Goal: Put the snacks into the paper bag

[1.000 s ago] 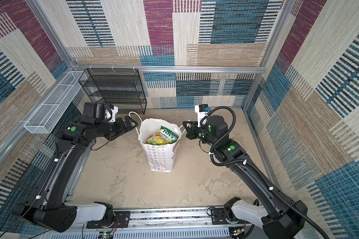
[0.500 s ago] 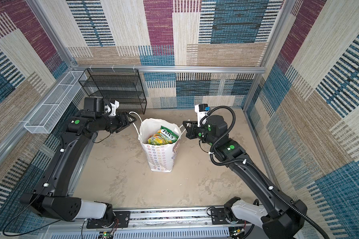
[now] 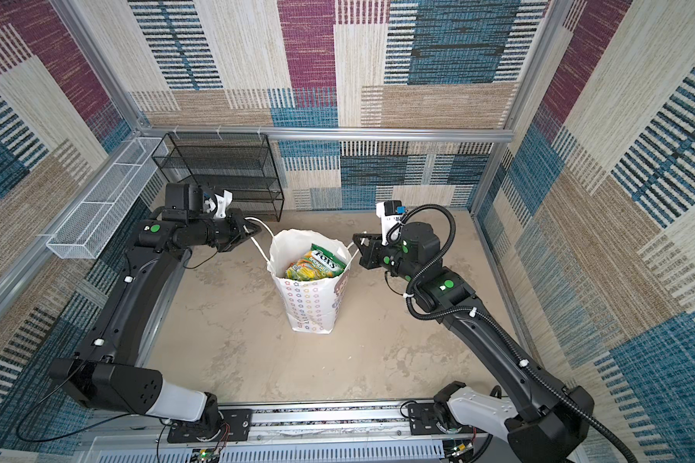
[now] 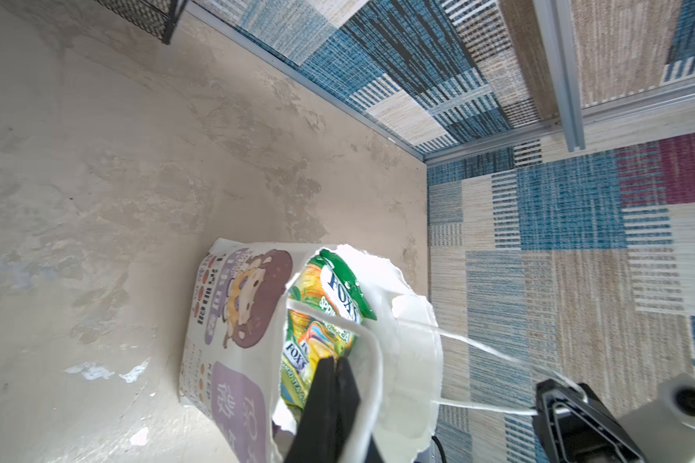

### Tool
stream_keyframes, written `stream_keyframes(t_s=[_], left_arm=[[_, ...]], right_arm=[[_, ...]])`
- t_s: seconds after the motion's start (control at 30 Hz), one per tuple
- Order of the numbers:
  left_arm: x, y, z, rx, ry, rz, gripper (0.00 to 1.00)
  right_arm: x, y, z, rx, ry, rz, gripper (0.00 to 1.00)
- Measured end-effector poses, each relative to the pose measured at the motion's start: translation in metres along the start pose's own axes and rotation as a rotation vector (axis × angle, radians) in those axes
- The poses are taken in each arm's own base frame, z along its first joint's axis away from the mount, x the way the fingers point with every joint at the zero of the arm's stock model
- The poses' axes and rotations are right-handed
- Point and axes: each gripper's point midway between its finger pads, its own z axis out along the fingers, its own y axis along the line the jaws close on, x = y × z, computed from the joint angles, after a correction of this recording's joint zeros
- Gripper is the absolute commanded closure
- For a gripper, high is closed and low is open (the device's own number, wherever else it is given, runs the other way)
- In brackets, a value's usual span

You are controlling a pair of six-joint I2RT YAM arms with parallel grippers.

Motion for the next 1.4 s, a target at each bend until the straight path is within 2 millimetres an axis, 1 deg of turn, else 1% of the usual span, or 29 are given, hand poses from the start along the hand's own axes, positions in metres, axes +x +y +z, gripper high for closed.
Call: stream_keyframes(t_s=[0.1,0.2,0.27,0.33,0.4,0.47,0.57,0.63,0.7,0.77,0.8,0.87,0.9,0.93,1.0,1.07,1.1,1.17,1.23,1.4], left_arm=[[0.007,-0.017,0.002,0.047,0.030,0.002,1.00],[0.010,-0.038,-0.001,0.087,0.039,0.025,1.00],[0.008,-0.055,-0.008,0.118,0.025,0.053,1.00],[0.006,-0.072,-0.019,0.150,-0.001,0.086,1.00],[0.004,-0.078,-0.027,0.155,-0.028,0.103,1.00],[0.003,-0.075,-0.027,0.143,-0.035,0.102,1.00],[0.001,-0.062,-0.008,0.103,0.000,0.082,1.00],[0.003,-0.055,0.002,0.081,0.032,0.059,1.00],[0.003,-0.057,0.000,0.090,0.030,0.059,1.00],[0.000,-0.066,-0.009,0.117,0.001,0.078,1.00],[0.000,-0.070,-0.014,0.130,-0.011,0.088,1.00],[0.002,-0.072,-0.019,0.146,-0.026,0.101,1.00],[0.005,-0.067,-0.017,0.141,-0.026,0.099,1.00],[0.009,-0.061,-0.012,0.133,-0.018,0.093,1.00],[0.022,-0.038,0.002,0.092,0.020,0.057,1.00],[0.030,-0.022,0.016,0.077,0.047,0.034,1.00],[0.034,-0.017,0.020,0.075,0.057,0.023,1.00],[0.036,-0.017,0.022,0.091,0.061,0.020,1.00],[0.034,-0.023,0.018,0.113,0.050,0.015,1.00],[0.027,-0.040,0.000,0.151,0.000,0.048,1.00]], right_arm=[[-0.010,0.016,0.010,-0.067,0.027,0.006,1.00],[-0.026,0.040,0.019,-0.143,0.037,0.003,1.00],[-0.035,0.062,0.021,-0.191,0.038,-0.012,1.00],[-0.044,0.082,0.020,-0.239,0.024,-0.047,1.00],[-0.050,0.091,0.019,-0.264,0.012,-0.063,1.00],[-0.051,0.091,0.022,-0.263,0.014,-0.069,1.00],[-0.047,0.085,0.035,-0.242,0.049,-0.060,1.00],[-0.045,0.086,0.038,-0.235,0.077,-0.055,1.00],[-0.045,0.092,0.035,-0.248,0.085,-0.062,1.00],[-0.044,0.095,0.030,-0.260,0.074,-0.077,1.00],[-0.042,0.092,0.028,-0.257,0.065,-0.085,1.00],[-0.030,0.078,0.030,-0.217,0.063,-0.078,1.00],[-0.021,0.068,0.034,-0.187,0.072,-0.071,1.00],[-0.012,0.058,0.039,-0.158,0.088,-0.063,1.00],[0.008,0.038,0.049,-0.100,0.131,-0.044,1.00],[0.014,0.034,0.053,-0.092,0.136,-0.029,1.00],[0.011,0.036,0.053,-0.099,0.125,-0.029,1.00],[0.007,0.040,0.052,-0.117,0.111,-0.026,1.00],[0.005,0.042,0.051,-0.124,0.102,-0.023,1.00],[-0.007,0.050,0.043,-0.137,0.082,-0.029,1.00]])
